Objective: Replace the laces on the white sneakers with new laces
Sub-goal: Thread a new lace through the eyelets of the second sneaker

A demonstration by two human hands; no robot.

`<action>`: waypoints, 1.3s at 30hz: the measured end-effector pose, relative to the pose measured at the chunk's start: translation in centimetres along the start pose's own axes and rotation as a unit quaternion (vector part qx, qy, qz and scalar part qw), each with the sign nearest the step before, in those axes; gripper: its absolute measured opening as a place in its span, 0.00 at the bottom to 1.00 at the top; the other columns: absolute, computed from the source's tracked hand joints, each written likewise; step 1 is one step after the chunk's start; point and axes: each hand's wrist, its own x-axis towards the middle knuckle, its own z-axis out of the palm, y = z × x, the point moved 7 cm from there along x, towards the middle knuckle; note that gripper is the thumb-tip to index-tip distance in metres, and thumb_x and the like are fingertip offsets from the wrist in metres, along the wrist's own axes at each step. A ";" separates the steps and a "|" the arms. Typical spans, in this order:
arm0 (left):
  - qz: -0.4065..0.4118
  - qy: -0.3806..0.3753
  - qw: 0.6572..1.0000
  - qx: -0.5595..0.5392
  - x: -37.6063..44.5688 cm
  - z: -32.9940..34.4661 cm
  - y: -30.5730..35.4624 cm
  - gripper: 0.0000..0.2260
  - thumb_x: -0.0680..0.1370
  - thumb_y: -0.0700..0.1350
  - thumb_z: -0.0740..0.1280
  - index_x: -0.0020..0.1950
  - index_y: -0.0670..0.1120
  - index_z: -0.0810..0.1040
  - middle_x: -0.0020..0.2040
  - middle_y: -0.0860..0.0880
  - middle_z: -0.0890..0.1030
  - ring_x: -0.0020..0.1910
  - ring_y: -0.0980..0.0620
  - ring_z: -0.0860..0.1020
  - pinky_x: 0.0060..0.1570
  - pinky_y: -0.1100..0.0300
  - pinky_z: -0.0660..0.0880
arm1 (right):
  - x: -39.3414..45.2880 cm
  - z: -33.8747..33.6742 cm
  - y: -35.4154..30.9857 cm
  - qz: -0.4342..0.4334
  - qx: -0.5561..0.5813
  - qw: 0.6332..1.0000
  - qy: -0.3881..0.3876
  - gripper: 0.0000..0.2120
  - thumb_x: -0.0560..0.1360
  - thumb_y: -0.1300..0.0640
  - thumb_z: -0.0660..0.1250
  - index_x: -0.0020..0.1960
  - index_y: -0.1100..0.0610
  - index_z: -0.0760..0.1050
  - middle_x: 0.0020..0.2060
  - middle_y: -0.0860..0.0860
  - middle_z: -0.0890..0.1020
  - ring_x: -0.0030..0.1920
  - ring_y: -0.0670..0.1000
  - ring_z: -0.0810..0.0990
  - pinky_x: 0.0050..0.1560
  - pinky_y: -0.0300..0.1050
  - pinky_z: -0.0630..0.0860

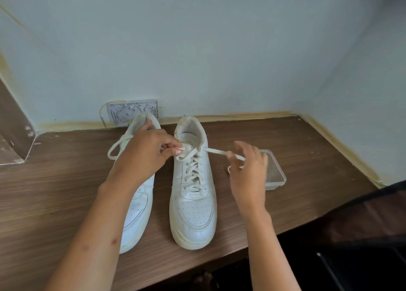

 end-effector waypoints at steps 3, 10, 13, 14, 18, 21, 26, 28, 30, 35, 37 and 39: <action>0.003 0.014 1.000 0.000 -0.1 0.1 0.3 0.03 0.73 0.43 0.75 0.46 0.47 0.86 0.40 0.50 0.84 0.39 0.51 0.80 0.73 0.68 0.47 | -1.0 2.5 -3.1 -0.067 0.043 0.995 -0.064 0.10 0.81 0.51 0.64 0.59 0.51 0.78 0.51 0.43 0.81 0.51 0.47 0.71 0.49 0.33 0.65; -0.035 0.029 0.999 0.006 -0.5 -0.7 -1.3 0.05 0.73 0.44 0.76 0.41 0.54 0.85 0.36 0.56 0.83 0.52 0.46 0.80 0.74 0.57 0.56 | 0.1 0.1 0.1 0.023 0.090 0.995 0.019 0.16 0.77 0.68 0.64 0.37 0.50 0.72 0.33 0.44 0.77 0.42 0.53 0.76 0.38 0.43 0.73; -0.038 0.018 0.999 0.000 -0.6 -0.5 -1.1 0.04 0.73 0.44 0.75 0.41 0.53 0.84 0.35 0.55 0.82 0.49 0.49 0.79 0.73 0.54 0.61 | 0.3 -0.6 1.4 0.043 0.082 0.996 0.010 0.15 0.78 0.67 0.65 0.38 0.51 0.73 0.33 0.43 0.77 0.43 0.54 0.76 0.38 0.39 0.70; -0.035 0.013 0.999 0.004 -0.6 -0.4 -1.0 0.04 0.74 0.44 0.74 0.41 0.54 0.84 0.35 0.54 0.82 0.47 0.50 0.78 0.71 0.54 0.63 | 0.2 -0.4 1.2 0.034 0.074 0.997 0.001 0.13 0.78 0.67 0.64 0.40 0.52 0.74 0.34 0.43 0.76 0.44 0.54 0.76 0.39 0.40 0.70; -0.007 -0.004 1.000 0.011 -0.5 -0.2 -0.4 0.02 0.74 0.45 0.74 0.43 0.52 0.84 0.36 0.55 0.81 0.39 0.55 0.78 0.71 0.67 0.51 | 0.1 0.7 0.3 -0.004 0.045 0.998 -0.039 0.07 0.80 0.56 0.66 0.58 0.52 0.76 0.48 0.44 0.79 0.51 0.49 0.73 0.50 0.34 0.66; 0.008 -0.020 1.000 0.021 -0.5 0.2 -0.2 0.01 0.75 0.46 0.73 0.45 0.51 0.84 0.37 0.55 0.82 0.39 0.58 0.78 0.74 0.60 0.51 | -0.2 2.4 -1.1 -0.052 0.066 0.991 -0.100 0.14 0.80 0.47 0.63 0.63 0.49 0.74 0.51 0.42 0.80 0.52 0.48 0.74 0.55 0.32 0.63; -0.005 -0.015 1.000 0.016 -0.5 -0.1 0.0 0.03 0.76 0.44 0.72 0.43 0.49 0.85 0.39 0.53 0.83 0.42 0.53 0.78 0.71 0.60 0.59 | -0.8 2.7 -2.4 -0.067 0.088 0.990 -0.086 0.06 0.81 0.59 0.63 0.46 0.53 0.76 0.35 0.42 0.77 0.42 0.49 0.71 0.42 0.37 0.67; -0.022 -0.012 1.000 0.013 -0.6 -0.5 -0.1 0.03 0.76 0.45 0.72 0.43 0.51 0.85 0.39 0.54 0.83 0.44 0.54 0.77 0.69 0.60 0.61 | -0.5 2.4 -1.8 -0.037 0.091 0.991 -0.090 0.07 0.80 0.60 0.64 0.44 0.54 0.77 0.32 0.42 0.76 0.41 0.49 0.70 0.40 0.34 0.66; -0.046 -0.025 0.999 -0.002 -1.0 -0.7 0.4 0.04 0.77 0.46 0.71 0.44 0.52 0.84 0.39 0.56 0.82 0.43 0.58 0.77 0.63 0.62 0.66 | -0.4 2.5 -1.6 -0.012 0.111 0.986 -0.120 0.07 0.79 0.59 0.65 0.43 0.55 0.77 0.30 0.45 0.77 0.38 0.52 0.73 0.42 0.37 0.68; -0.127 -0.073 0.989 -0.009 -2.9 -0.9 2.2 0.07 0.80 0.49 0.66 0.52 0.52 0.84 0.46 0.58 0.82 0.42 0.66 0.75 0.39 0.71 0.67 | -1.7 0.9 -2.6 0.030 0.188 0.963 -0.191 0.08 0.80 0.57 0.64 0.46 0.56 0.80 0.32 0.55 0.79 0.27 0.44 0.69 0.29 0.38 0.66; -0.165 -0.067 0.982 -0.055 -4.2 -1.1 2.7 0.08 0.81 0.47 0.65 0.50 0.51 0.84 0.41 0.56 0.82 0.35 0.64 0.77 0.37 0.66 0.72 | -2.9 0.1 -2.6 0.055 0.226 0.946 -0.226 0.08 0.81 0.56 0.63 0.47 0.55 0.80 0.31 0.50 0.79 0.25 0.41 0.67 0.28 0.35 0.64; -0.226 -0.055 0.956 -0.179 -5.6 -0.8 3.0 0.08 0.81 0.43 0.65 0.48 0.46 0.84 0.38 0.50 0.83 0.30 0.58 0.79 0.38 0.60 0.80 | -4.5 -0.1 -2.9 0.064 0.246 0.924 -0.286 0.08 0.81 0.54 0.65 0.48 0.55 0.81 0.31 0.48 0.80 0.27 0.43 0.68 0.31 0.38 0.64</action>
